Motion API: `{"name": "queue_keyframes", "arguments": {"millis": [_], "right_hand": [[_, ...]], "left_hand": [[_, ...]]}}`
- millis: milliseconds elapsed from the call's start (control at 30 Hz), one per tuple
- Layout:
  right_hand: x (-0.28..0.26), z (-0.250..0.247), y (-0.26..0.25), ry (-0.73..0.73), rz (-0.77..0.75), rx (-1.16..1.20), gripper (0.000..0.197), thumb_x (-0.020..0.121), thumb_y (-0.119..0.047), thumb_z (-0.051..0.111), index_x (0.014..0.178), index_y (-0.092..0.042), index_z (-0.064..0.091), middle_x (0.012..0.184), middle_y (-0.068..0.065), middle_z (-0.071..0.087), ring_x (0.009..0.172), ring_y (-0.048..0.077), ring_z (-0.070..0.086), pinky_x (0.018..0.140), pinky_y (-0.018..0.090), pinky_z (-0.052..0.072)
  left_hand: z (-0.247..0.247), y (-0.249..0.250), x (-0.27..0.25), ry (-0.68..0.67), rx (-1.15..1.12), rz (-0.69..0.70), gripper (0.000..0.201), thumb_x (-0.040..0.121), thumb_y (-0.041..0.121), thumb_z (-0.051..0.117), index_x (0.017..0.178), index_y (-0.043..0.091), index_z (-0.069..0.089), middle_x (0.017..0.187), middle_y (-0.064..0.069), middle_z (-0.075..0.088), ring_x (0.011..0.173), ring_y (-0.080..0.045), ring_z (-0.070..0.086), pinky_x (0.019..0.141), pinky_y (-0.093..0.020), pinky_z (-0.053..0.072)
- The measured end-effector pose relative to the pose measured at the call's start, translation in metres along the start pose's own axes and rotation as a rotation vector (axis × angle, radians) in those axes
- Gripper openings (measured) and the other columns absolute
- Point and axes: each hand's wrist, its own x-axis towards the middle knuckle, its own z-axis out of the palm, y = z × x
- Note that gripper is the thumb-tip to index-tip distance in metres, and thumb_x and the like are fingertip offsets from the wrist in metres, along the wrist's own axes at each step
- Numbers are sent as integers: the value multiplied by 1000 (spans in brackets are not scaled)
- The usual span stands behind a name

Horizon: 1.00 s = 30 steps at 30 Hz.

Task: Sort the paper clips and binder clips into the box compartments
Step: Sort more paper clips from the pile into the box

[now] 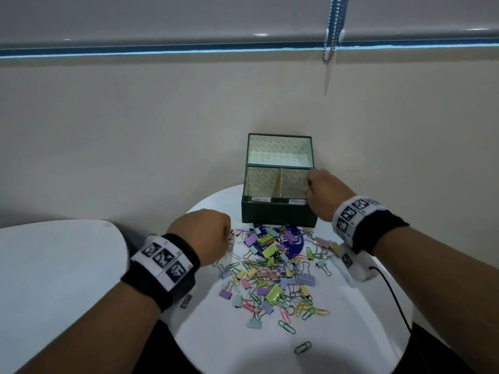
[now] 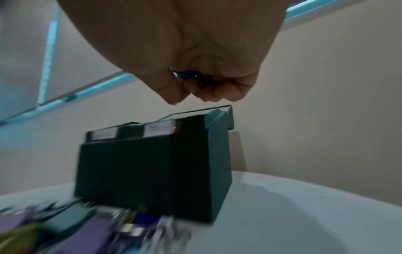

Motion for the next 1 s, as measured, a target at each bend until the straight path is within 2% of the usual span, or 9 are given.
{"name": "queue_keyframes", "arguments": {"millis": [100,267,333,433,533,633,767,900,1000], "right_hand": [[24,3,-5,-33,63,-138,10,99,-19,50,100,-14,58,99,8,59,84,23,60,75,36,52],[32,7,-9,-117,38,-154,34,93,-16,56,125,-22,63,127,8,63,107,25,62,88,32,51],[25,5,-9,-71,-23,-124,34,91,-14,59,124,-24,63,132,2,58,118,22,55,100,36,49],[-4,-1,-11,76,-134,-34,19,90,-9,60,101,-24,63,111,-7,51,105,14,49,93,32,47],[-31,-2,-11,-136,-154,-96,14,91,-13,58,85,-25,61,91,-5,63,86,18,61,79,32,54],[-40,10,-3,-377,-79,-222,9,92,-26,60,88,-29,67,91,-8,68,85,15,64,79,30,56],[-41,27,8,-403,-11,-205,17,89,-45,67,82,-30,67,88,-10,68,84,11,64,81,33,56],[-40,36,12,-382,-15,-197,15,90,-36,67,77,-29,63,83,-10,66,80,11,62,76,28,52],[-40,36,11,-354,-44,-209,11,89,-31,64,78,-29,63,85,-9,64,81,13,61,74,27,51]], "left_hand": [[7,3,-2,19,57,-47,19,85,25,48,91,27,66,89,7,66,83,-19,62,68,-27,48],[18,9,-3,-88,59,0,17,85,28,50,87,23,66,83,3,65,77,-19,62,68,-29,54],[21,13,-5,-96,60,12,16,85,33,53,87,23,65,83,3,65,76,-18,62,71,-30,56],[24,15,-6,-106,42,40,19,83,40,59,90,24,68,86,5,68,78,-17,65,74,-32,58],[26,13,-6,-137,17,67,18,82,34,62,95,28,73,91,8,70,83,-15,66,77,-32,58],[27,13,-4,-130,-11,90,18,85,23,61,95,31,74,93,10,70,86,-15,65,80,-32,58],[30,14,0,-128,-64,113,18,87,18,58,91,30,69,93,11,67,88,-13,63,80,-30,56],[35,14,2,-158,-121,87,26,85,15,57,96,38,56,97,9,61,90,-15,59,78,-29,53],[32,13,1,-50,-119,72,35,89,15,52,116,37,59,106,4,58,95,-19,60,80,-30,50]]}}
